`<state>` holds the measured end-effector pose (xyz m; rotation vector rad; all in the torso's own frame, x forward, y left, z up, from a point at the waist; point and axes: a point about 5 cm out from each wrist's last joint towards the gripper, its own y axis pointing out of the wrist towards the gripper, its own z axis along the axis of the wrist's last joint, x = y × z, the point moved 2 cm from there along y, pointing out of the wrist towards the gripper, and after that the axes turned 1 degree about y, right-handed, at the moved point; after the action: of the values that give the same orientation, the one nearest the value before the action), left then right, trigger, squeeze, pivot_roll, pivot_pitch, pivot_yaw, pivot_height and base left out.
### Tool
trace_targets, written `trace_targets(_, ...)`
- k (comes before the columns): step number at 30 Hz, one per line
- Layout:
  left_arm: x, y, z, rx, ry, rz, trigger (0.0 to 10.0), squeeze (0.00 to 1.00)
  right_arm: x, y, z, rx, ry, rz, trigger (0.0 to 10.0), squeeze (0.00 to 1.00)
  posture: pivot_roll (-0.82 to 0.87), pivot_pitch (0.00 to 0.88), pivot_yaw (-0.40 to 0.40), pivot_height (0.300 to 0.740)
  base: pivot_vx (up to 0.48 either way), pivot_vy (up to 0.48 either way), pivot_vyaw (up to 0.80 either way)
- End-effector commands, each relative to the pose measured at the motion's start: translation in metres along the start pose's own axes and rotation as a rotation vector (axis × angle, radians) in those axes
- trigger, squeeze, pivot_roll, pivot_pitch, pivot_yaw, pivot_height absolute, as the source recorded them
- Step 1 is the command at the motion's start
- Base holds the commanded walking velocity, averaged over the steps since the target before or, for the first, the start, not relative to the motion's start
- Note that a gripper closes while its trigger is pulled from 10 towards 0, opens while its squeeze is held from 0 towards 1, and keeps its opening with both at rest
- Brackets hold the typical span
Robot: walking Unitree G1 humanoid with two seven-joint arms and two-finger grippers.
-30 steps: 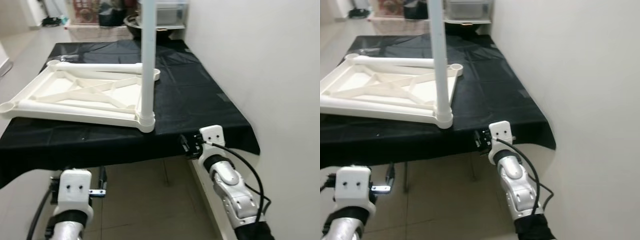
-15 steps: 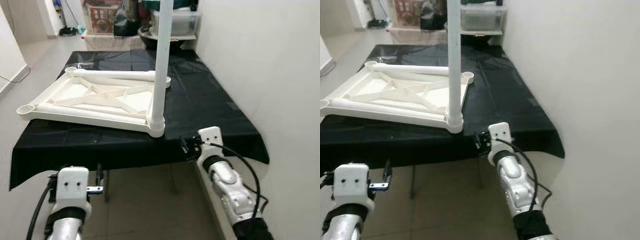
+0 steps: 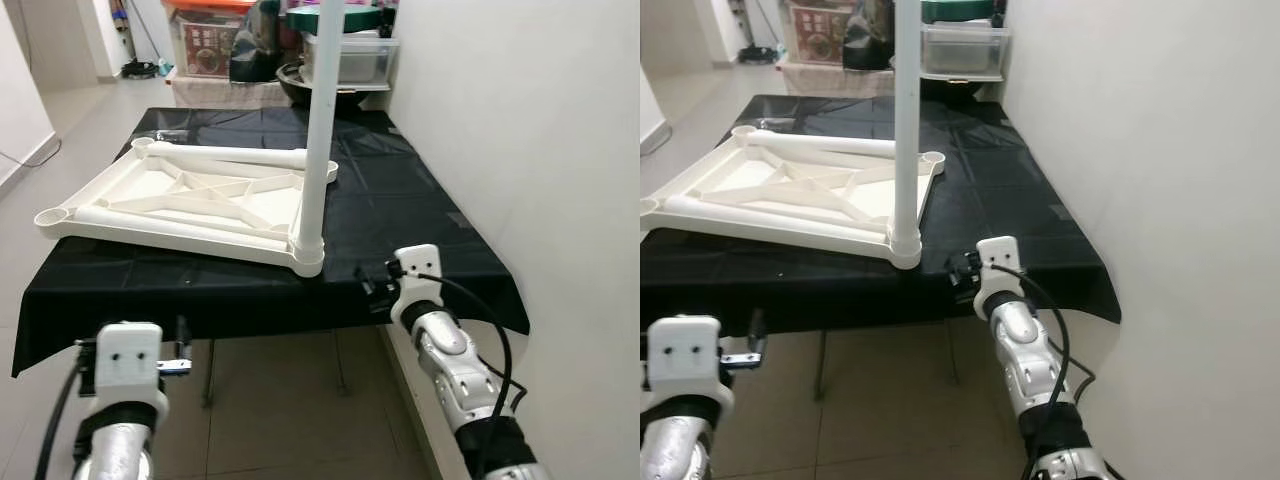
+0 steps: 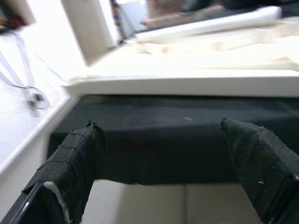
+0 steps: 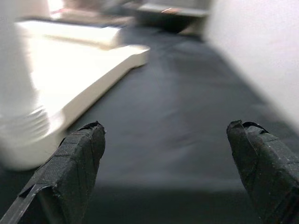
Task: Building children table
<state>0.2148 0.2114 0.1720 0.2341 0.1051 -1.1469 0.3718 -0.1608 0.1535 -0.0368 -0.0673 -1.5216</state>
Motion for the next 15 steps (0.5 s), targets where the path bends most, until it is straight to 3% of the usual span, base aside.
trace_targets(1, -0.011, 0.001, 0.002, 0.006, 0.023, 0.057, 10.0, 0.00, 0.010, 0.003, 0.004, 0.026, -0.003, -0.060, 10.0, 0.00, 0.07, 0.055, -0.050, 0.740, 0.000, 0.000, 0.00)
trace_targets(5, -0.027, 0.006, 0.006, 0.032, 0.068, 0.110, 10.0, 0.00, 0.022, 0.010, 0.019, 0.075, -0.027, -0.132, 10.0, 0.00, 0.07, 0.061, -0.057, 0.740, 0.000, 0.000, 0.00)
trace_targets(15, -0.023, 0.008, 0.008, 0.043, 0.060, 0.086, 10.0, 0.00, 0.025, 0.016, 0.029, 0.111, -0.005, -0.170, 10.0, 0.00, 0.07, 0.064, -0.047, 0.740, 0.258, 0.000, 0.00)
